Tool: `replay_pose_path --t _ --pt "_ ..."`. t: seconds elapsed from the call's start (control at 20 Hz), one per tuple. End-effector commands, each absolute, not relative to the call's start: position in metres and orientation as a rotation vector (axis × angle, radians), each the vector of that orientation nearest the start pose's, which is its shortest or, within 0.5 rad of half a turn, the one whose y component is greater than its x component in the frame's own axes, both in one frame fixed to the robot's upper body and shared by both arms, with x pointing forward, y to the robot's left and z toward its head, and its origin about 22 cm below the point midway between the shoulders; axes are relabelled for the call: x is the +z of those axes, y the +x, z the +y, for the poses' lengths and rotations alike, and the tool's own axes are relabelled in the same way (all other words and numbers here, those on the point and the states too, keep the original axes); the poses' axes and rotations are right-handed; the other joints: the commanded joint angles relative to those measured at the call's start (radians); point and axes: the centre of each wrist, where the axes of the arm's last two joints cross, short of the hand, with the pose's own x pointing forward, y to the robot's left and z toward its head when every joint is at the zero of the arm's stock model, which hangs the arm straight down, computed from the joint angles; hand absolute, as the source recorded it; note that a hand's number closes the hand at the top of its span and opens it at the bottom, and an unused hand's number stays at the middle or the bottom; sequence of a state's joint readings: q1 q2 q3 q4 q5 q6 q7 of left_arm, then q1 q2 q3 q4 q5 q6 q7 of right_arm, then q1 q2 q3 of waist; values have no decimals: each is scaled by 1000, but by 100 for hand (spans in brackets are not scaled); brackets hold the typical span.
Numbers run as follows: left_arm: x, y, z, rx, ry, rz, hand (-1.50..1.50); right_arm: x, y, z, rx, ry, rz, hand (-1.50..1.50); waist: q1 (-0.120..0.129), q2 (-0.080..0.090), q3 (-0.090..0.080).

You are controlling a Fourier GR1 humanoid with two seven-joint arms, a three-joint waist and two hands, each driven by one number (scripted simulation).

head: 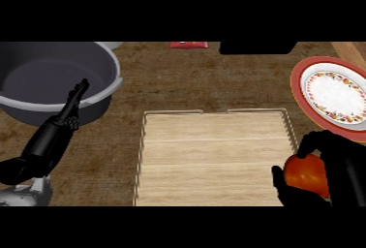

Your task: Pick the tomato from the tray and place it in the plate

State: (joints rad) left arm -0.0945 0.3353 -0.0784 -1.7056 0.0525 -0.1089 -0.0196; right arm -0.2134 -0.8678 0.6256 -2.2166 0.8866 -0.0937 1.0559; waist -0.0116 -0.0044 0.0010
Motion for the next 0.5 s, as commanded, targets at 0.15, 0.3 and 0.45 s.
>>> replay_pose_path --t 0.15,0.3,0.45 --pt "89 261 252 -444 14 -1777 0 150 228 -254 725 -1360 -1328 150 17 6 1" --pt "65 267 264 -449 20 -1780 0 154 245 -281 689 -1328 -1357 150 13 7 0" --pt "72 271 258 -464 29 -1796 0 143 261 -278 627 -1311 -1407 150 14 6 0"
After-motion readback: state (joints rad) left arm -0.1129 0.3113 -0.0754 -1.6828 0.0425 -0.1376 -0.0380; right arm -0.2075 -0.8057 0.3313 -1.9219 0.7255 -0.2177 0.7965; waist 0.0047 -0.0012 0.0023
